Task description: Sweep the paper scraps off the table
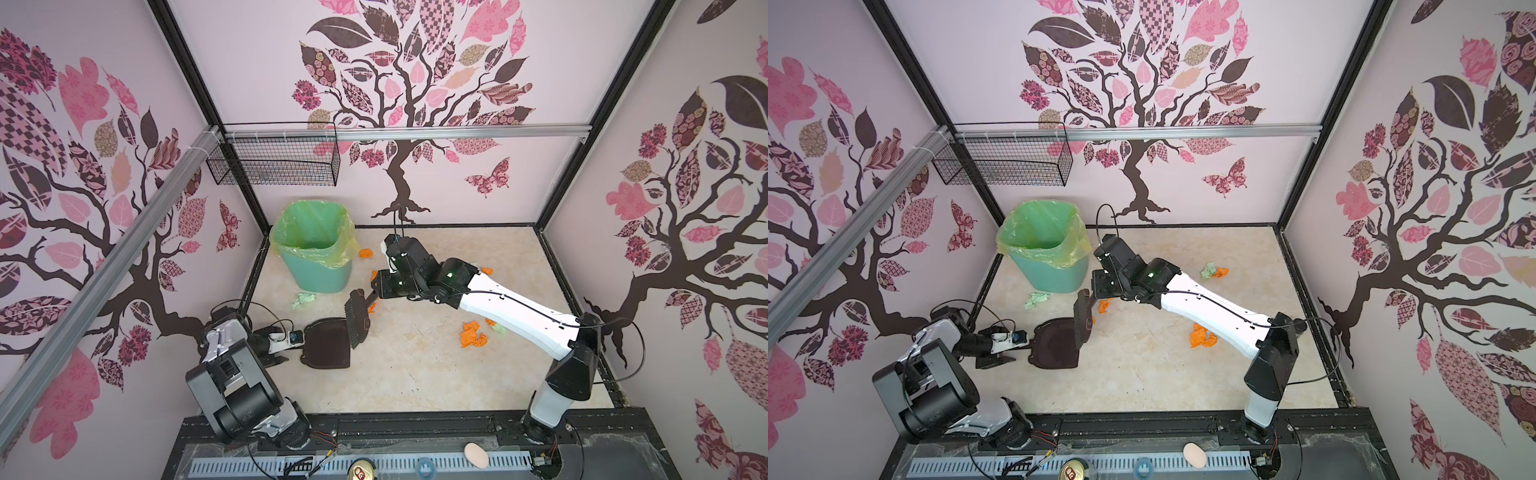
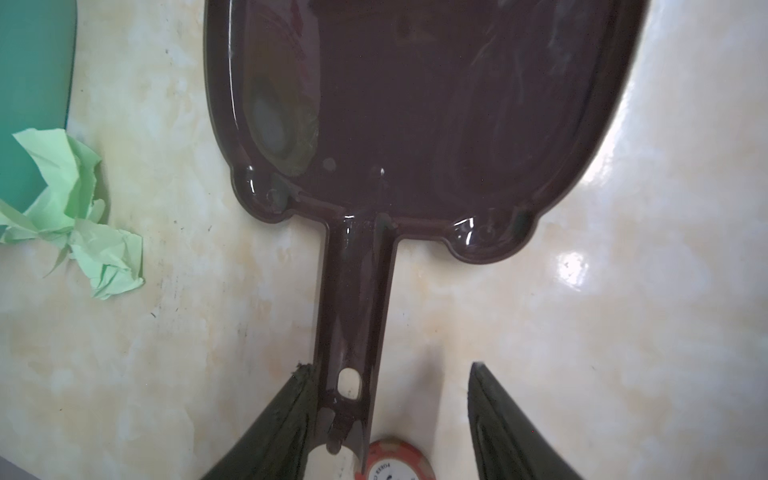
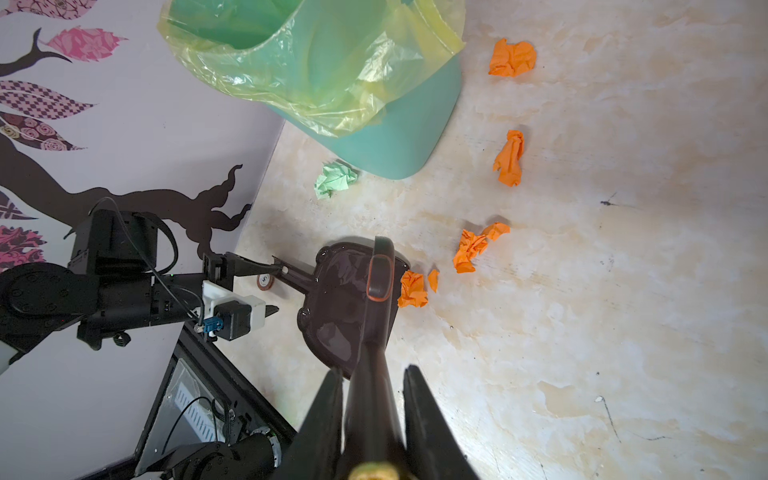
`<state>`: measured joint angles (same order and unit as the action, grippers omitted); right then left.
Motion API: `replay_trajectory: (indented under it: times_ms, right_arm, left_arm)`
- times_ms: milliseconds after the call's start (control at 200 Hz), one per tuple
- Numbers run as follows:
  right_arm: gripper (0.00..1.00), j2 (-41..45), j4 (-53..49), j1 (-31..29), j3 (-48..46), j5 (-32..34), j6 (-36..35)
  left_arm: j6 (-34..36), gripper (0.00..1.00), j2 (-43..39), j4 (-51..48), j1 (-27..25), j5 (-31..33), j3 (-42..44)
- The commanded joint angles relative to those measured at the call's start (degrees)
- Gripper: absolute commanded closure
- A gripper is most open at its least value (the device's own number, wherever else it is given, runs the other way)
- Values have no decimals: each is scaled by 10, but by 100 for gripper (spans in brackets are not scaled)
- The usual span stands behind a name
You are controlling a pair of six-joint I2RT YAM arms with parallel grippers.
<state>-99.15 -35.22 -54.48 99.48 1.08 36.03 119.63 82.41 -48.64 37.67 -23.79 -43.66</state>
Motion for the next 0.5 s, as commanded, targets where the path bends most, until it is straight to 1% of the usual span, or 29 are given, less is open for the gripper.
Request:
replay_trajectory:
  times_ms: [0, 175, 255, 330, 495]
  right_arm:
    - [100, -8, 0, -3, 26, 2, 1]
    - [100, -12, 7, -3, 18, -1, 1]
    - [100, -15, 9, -3, 17, -1, 1]
    - [100, -16, 10, -3, 17, -2, 1]
    - [100, -16, 9, -3, 16, -2, -2]
  left_arm:
    - [103, 39, 29, 38, 1, 4, -3]
    - [119, 39, 65, 32, -4, 18, -35]
    - [126, 39, 74, 46, -11, 30, -34]
    - [129, 39, 78, 50, -15, 34, -38]
    - [117, 39, 73, 27, -27, 27, -63]
